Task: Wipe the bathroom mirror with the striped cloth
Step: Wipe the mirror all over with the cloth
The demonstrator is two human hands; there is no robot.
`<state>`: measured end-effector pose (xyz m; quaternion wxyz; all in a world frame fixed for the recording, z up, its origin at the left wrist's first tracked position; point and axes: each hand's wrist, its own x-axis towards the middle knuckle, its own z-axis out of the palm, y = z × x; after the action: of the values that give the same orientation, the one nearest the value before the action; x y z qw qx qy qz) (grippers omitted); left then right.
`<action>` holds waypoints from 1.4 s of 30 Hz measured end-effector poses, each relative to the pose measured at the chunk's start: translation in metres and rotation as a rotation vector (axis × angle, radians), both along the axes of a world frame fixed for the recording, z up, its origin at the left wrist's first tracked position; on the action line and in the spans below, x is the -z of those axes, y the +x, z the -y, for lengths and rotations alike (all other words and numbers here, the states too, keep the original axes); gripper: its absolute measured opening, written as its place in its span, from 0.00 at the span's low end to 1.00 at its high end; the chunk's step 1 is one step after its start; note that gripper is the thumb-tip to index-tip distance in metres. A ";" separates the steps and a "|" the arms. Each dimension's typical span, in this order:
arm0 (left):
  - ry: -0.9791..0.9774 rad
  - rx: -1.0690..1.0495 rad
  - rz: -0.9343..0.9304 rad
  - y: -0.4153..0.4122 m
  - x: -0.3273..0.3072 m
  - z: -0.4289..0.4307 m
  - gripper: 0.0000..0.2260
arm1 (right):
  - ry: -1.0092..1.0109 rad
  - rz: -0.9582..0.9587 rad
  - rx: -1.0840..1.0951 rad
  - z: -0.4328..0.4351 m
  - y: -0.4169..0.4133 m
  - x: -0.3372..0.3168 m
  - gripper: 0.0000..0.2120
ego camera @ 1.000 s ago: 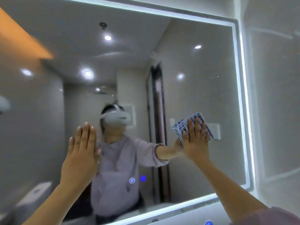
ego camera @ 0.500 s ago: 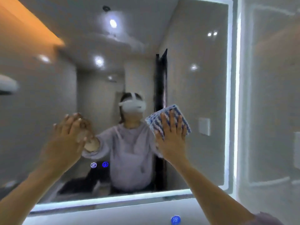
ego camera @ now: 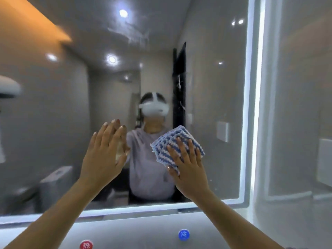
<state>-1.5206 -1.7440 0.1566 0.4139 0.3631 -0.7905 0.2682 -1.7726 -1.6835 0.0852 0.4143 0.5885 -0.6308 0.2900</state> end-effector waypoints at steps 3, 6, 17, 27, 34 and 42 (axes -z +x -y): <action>0.035 -0.017 0.026 -0.009 0.001 0.005 0.31 | 0.004 0.013 -0.016 -0.004 -0.002 0.028 0.30; 0.063 -0.052 0.065 -0.014 0.008 0.015 0.35 | -0.029 0.056 -0.058 -0.005 0.002 0.041 0.27; -0.003 -0.073 0.042 -0.023 0.024 0.039 0.34 | -0.099 0.310 0.136 0.031 0.047 0.021 0.25; -0.053 -0.036 -0.005 -0.027 0.027 0.046 0.34 | -0.101 0.060 0.033 0.019 0.000 0.041 0.32; -0.055 -0.042 -0.009 -0.027 0.028 0.045 0.33 | -0.224 0.283 0.099 0.026 0.012 0.004 0.31; -0.038 -0.039 -0.004 -0.028 0.027 0.041 0.34 | -0.051 0.070 0.017 0.025 0.027 0.085 0.29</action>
<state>-1.5484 -1.7851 0.1291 0.4169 0.3713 -0.7772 0.2904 -1.7451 -1.7083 0.0002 0.4094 0.5618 -0.6423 0.3228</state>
